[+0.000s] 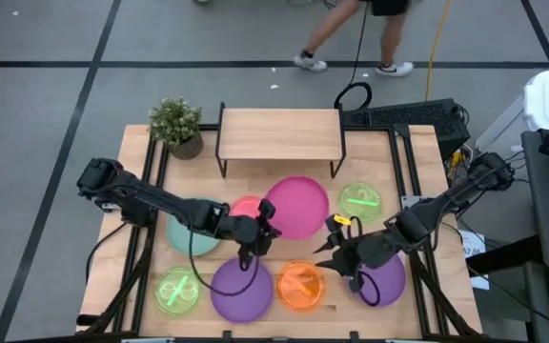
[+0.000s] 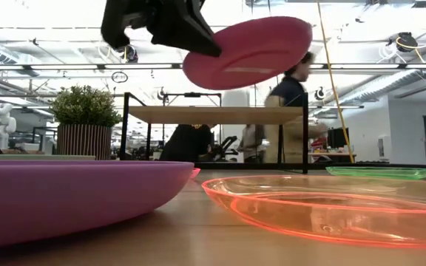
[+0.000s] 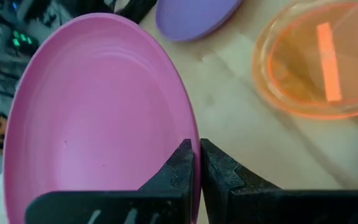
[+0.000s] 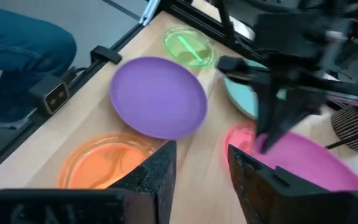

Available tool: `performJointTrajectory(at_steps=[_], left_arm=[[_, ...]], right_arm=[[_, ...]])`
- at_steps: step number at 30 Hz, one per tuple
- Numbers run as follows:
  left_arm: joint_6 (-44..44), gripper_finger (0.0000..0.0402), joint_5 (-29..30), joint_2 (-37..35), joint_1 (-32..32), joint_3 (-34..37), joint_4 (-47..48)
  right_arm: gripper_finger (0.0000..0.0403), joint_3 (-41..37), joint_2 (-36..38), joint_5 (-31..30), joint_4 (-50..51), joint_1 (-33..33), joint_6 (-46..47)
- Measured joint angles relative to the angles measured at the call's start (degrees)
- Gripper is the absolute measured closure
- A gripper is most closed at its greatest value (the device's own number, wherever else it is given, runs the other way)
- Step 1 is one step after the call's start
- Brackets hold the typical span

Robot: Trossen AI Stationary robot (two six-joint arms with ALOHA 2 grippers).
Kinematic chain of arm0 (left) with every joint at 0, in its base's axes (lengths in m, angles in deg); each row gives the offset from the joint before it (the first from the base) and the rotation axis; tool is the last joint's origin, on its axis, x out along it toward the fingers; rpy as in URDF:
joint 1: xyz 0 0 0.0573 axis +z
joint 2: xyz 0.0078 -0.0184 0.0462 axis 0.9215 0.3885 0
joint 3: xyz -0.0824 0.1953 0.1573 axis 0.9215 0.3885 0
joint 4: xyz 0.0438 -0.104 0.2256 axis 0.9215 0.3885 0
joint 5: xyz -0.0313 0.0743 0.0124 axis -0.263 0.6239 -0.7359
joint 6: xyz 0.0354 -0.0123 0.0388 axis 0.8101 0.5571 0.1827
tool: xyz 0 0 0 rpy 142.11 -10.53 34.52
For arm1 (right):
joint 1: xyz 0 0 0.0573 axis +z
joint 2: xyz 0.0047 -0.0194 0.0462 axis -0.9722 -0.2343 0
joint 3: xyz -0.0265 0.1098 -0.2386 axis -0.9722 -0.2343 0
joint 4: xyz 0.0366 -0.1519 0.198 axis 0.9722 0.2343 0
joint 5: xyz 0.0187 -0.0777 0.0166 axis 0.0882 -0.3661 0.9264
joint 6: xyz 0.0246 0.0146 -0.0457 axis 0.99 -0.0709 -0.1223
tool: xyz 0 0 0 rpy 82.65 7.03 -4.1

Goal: Place and stack plates onto a shelf
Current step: Put the pink plate on the shelf

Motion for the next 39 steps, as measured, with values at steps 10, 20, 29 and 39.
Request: performJointTrajectory(at_steps=[10,20,29,39], left_arm=[[-2.3,0.0388,0.0,0.0,5.3,-8.1,14.4],[-3.8,0.0388,1.1,0.0,13.0,-10.8,17.5],[-8.7,0.0383,2.8,0.0,19.5,-10.8,21.8],[-14.1,0.0381,7.4,0.0,25.9,-10.8,23.2]], right_arm=[[0.032,0.0,0.0,-2.6,6.0,1.1,2.7],[0.036,0.0,0.0,-2.9,12.1,1.1,6.1],[0.0386,0.0,0.0,-2.9,12.2,1.1,5.8],[0.0396,0.0,0.0,-2.9,12.1,1.1,5.8]])
